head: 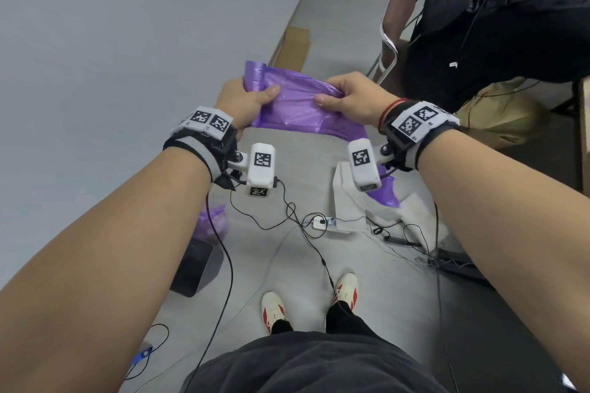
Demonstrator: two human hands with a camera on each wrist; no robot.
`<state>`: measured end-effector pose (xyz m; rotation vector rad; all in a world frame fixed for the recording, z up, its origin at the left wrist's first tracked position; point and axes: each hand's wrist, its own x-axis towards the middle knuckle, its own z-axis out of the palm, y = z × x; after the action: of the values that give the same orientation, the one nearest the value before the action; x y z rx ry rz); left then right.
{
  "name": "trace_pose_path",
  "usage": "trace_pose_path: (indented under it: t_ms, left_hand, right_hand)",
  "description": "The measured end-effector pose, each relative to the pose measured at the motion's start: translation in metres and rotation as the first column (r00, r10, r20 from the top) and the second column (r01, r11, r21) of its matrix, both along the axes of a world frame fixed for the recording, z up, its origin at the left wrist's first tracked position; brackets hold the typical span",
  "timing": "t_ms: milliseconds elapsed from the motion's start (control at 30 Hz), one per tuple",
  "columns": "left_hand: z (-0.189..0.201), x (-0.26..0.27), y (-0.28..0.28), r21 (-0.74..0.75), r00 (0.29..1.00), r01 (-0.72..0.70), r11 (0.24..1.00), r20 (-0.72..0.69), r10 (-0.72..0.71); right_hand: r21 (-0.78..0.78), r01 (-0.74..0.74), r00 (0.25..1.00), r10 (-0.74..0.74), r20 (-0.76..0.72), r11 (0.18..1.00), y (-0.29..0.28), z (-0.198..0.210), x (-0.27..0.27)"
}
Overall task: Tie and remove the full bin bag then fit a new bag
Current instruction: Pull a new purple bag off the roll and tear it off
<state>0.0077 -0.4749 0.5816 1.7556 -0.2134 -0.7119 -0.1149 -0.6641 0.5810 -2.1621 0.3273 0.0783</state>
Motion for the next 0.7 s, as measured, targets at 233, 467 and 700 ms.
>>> trace_pose_path:
  t_ms: [233, 467, 700]
  left_hand:
    - [-0.006, 0.003, 0.011, 0.056, 0.990, -0.096, 0.994, 0.112, 0.089]
    - [-0.002, -0.011, -0.009, 0.085, 0.964, -0.057, 0.995, 0.265, 0.033]
    - [0.002, 0.048, 0.059, 0.348, 0.886, -0.387, 0.854, 0.395, 0.241]
  right_hand:
    - [0.060, 0.052, 0.999, -0.052, 0.002, 0.997, -0.008, -0.004, -0.010]
    - [-0.116, 0.022, 1.000, -0.020, 0.018, 0.993, 0.019, 0.005, -0.004]
    - [-0.427, 0.357, 0.884, -0.448, -0.131, 0.831, -0.068, -0.016, -0.072]
